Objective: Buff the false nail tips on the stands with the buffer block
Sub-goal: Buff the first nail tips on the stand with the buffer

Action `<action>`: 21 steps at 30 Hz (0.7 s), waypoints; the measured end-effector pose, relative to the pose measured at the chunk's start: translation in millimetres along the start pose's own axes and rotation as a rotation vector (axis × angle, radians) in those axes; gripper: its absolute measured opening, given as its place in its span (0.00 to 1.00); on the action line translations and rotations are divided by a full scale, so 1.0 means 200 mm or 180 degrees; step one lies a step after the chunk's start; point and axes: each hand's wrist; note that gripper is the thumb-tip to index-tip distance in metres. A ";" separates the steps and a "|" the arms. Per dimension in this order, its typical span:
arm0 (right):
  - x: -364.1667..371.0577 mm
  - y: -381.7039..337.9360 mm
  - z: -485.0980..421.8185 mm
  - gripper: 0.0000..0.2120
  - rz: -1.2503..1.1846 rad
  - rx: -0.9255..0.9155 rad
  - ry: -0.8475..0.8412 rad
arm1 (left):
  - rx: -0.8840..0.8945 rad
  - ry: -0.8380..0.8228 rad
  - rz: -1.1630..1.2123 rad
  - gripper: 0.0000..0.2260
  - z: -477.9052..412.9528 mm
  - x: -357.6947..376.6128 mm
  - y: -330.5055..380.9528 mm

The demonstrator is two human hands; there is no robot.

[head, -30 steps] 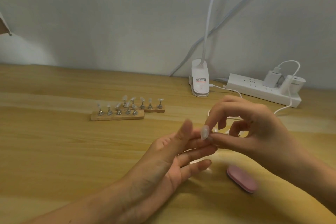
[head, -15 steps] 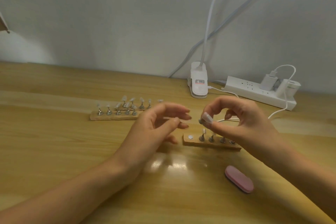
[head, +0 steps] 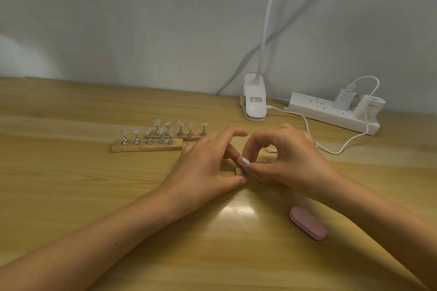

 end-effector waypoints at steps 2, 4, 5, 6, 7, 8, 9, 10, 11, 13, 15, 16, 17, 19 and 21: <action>0.00 0.00 0.00 0.04 -0.0085 0.0005 -0.0027 | -0.0013 0.0041 0.0037 0.31 0.00 0.00 0.00; 0.01 0.00 0.00 0.03 -0.0119 0.0009 -0.0055 | -0.0035 0.0062 0.0084 0.31 0.00 0.01 0.01; 0.01 0.01 0.00 0.03 -0.0081 0.0011 -0.0051 | -0.0039 0.0063 0.0101 0.31 0.01 0.01 0.01; 0.01 0.01 0.01 0.04 -0.0032 0.0009 -0.0037 | -0.0040 0.0065 0.0110 0.31 0.01 0.01 0.01; 0.01 0.02 0.01 0.05 0.0018 0.0010 -0.0021 | -0.0042 0.0073 0.0110 0.31 0.01 0.01 0.01; 0.01 0.02 0.01 0.05 0.0085 0.0012 -0.0012 | -0.0040 0.0084 0.0110 0.31 0.01 0.01 0.01; 0.00 0.02 0.02 0.06 0.0183 0.0015 -0.0023 | -0.0036 0.0094 0.0113 0.30 0.01 0.01 0.01; -0.01 0.02 0.02 0.07 0.0306 0.0016 -0.0068 | -0.0035 0.0099 0.0123 0.30 0.01 0.01 0.01; -0.02 0.03 0.02 0.08 0.0425 0.0016 -0.0128 | -0.0039 0.0098 0.0146 0.30 0.01 0.01 0.01; -0.06 0.04 0.02 0.12 0.0599 0.0017 -0.0239 | -0.0054 0.0080 0.0222 0.31 0.02 0.01 0.01; -0.09 0.06 0.03 0.10 0.0640 0.0010 -0.0289 | -0.0074 0.0061 0.0319 0.32 0.02 0.01 0.01; -0.11 0.06 0.04 0.08 0.0616 -0.0004 -0.0292 | -0.0094 0.0073 0.0412 0.31 0.01 0.02 0.01; -0.11 0.06 0.05 0.07 0.0561 -0.0018 -0.0276 | -0.0120 0.0097 0.0536 0.29 0.01 0.02 0.01; -0.11 0.07 0.06 0.06 0.0437 -0.0043 -0.0200 | -0.0165 0.0140 0.0725 0.25 0.00 0.02 0.01; -0.09 0.07 0.08 0.05 0.0395 -0.0088 -0.0109 | -0.0183 0.0157 0.0691 0.21 0.00 0.03 0.02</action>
Point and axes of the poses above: each hand's wrist, its own z-axis away from the middle knuckle, its own x-axis out of the palm, y = z × x, and after that the axes turned 10 degrees about -z, right-handed
